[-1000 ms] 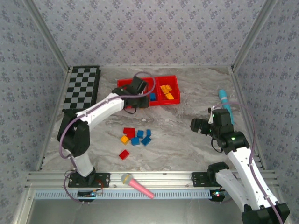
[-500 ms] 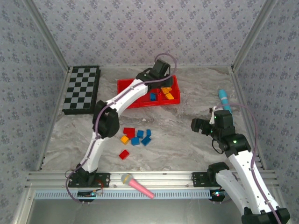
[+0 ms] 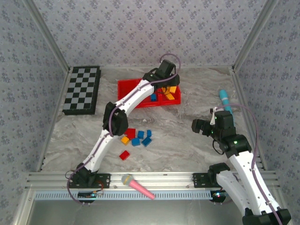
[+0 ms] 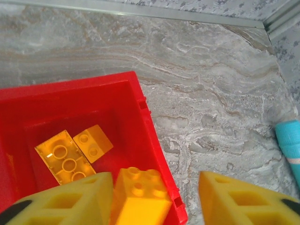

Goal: Sort the legos into containers by color
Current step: Place the lego in the container.

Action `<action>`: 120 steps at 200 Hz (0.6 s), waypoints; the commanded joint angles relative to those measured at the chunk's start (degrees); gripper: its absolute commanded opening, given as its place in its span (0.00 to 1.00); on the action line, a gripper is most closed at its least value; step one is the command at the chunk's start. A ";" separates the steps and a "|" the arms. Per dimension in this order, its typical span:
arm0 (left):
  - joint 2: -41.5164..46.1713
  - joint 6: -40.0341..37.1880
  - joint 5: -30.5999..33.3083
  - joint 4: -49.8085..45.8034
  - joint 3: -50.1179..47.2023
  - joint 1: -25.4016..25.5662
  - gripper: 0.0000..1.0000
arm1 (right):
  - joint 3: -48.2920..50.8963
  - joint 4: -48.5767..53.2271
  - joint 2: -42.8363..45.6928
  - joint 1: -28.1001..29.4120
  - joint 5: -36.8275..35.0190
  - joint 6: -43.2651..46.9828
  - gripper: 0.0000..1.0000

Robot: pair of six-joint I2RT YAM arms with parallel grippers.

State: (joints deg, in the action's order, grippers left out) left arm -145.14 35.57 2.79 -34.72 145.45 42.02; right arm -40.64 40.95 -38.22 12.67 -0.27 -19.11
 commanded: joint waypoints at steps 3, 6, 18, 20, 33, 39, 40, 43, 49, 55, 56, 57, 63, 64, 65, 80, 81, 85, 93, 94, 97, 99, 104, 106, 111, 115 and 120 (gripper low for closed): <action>-0.03 -1.27 -0.53 0.06 2.78 0.43 0.58 | 0.48 -0.12 0.60 0.17 -0.33 -0.66 1.00; 0.15 -1.51 -0.38 -0.02 2.80 0.43 0.58 | 0.40 -0.09 0.60 0.24 -0.32 -0.66 1.00; 1.00 -2.25 0.71 -1.22 2.78 0.35 0.71 | 0.30 0.14 0.67 0.25 -0.32 -0.66 1.00; 1.24 -2.32 0.79 -1.51 2.81 0.32 0.75 | 0.35 0.17 0.62 0.25 -0.34 -0.71 1.00; 2.77 -3.57 1.30 -3.59 2.74 0.26 0.93 | 0.22 0.36 0.73 0.33 -0.30 -0.84 1.00; 3.70 -4.46 2.07 -5.05 2.66 0.26 1.00 | 0.22 0.44 0.77 0.42 -0.34 -0.84 1.00; 3.89 -4.64 2.10 -5.42 2.61 0.26 1.00 | 0.22 0.45 0.78 0.43 -0.34 -0.84 1.00; 4.47 -5.00 2.42 -6.12 2.27 0.30 1.00 | 0.21 0.55 0.82 0.48 -0.25 -0.85 1.00; 5.84 -6.23 2.89 -6.92 1.20 0.34 1.00 | 0.17 0.66 0.87 0.58 -0.21 -0.89 1.00; 7.62 -7.15 3.58 -7.43 -0.71 0.50 1.00 | 0.13 0.78 0.86 0.66 -0.17 -0.97 1.00; 7.78 -7.30 3.65 -7.45 -1.14 0.51 1.00 | 0.13 0.79 0.86 0.68 -0.21 -0.99 1.00; 8.26 -7.46 3.77 -7.46 -1.58 0.51 1.00 | 0.13 0.79 0.86 0.68 -0.19 -1.00 1.00; 10.78 -8.25 4.45 -6.97 -4.94 0.67 1.00 | 0.14 0.81 0.86 0.77 -0.22 -1.01 1.00; 11.21 -8.38 4.53 -6.78 -5.63 0.68 1.00 | 0.13 0.80 0.86 0.73 -0.24 -1.01 1.00; 11.73 -8.48 4.65 -6.60 -6.32 0.69 1.00 | 0.13 0.80 0.86 0.71 -0.25 -1.01 1.00; 19.76 -9.25 5.07 -2.13 -18.82 0.78 1.00 | 0.13 0.89 0.95 0.93 -0.17 -0.96 1.00; 20.05 -9.23 5.05 -1.90 -19.64 0.78 1.00 | 0.13 0.84 0.95 0.95 -0.17 -0.94 1.00; 22.43 -9.13 5.16 -1.14 -22.92 0.71 1.00 | 0.13 0.80 0.91 0.95 -0.21 -1.09 1.00; 26.73 -9.07 5.39 0.13 -29.26 0.69 1.00 | 0.22 0.76 0.88 1.02 -0.02 -1.08 1.00; 27.27 -9.10 5.39 0.28 -30.00 0.69 1.00 | 0.21 0.73 0.87 1.03 -0.01 -1.09 1.00; 28.68 -9.16 5.53 0.80 -32.35 0.65 1.00 | 0.28 0.76 0.86 1.02 0.16 -1.10 1.00; 29.72 -9.17 5.42 1.08 -34.01 0.68 1.00 | 0.30 0.72 0.86 1.04 0.29 -1.06 1.00; 32.17 -9.12 5.39 1.45 -38.08 0.77 1.00 | 0.30 0.71 0.86 1.02 0.45 -1.10 1.00; 33.07 -9.12 5.48 1.48 -39.31 0.78 1.00 | 0.35 0.78 0.86 0.99 0.52 -1.06 1.00; 35.23 -8.97 5.71 1.50 -42.82 0.78 1.00 | 0.31 0.71 0.86 1.00 0.57 -1.16 1.00; 36.75 -8.87 5.89 1.61 -45.54 0.78 1.00 | 0.30 0.68 0.86 1.00 0.68 -1.19 1.00; 39.06 -8.70 6.03 1.52 -48.81 0.78 1.00 | 0.30 0.76 0.86 1.13 0.78 -1.19 1.00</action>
State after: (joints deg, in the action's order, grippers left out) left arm -115.96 28.03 6.98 -35.51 107.79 42.50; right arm -40.64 40.99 -37.89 13.28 -0.21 -19.16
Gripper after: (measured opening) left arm 0.994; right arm 0.998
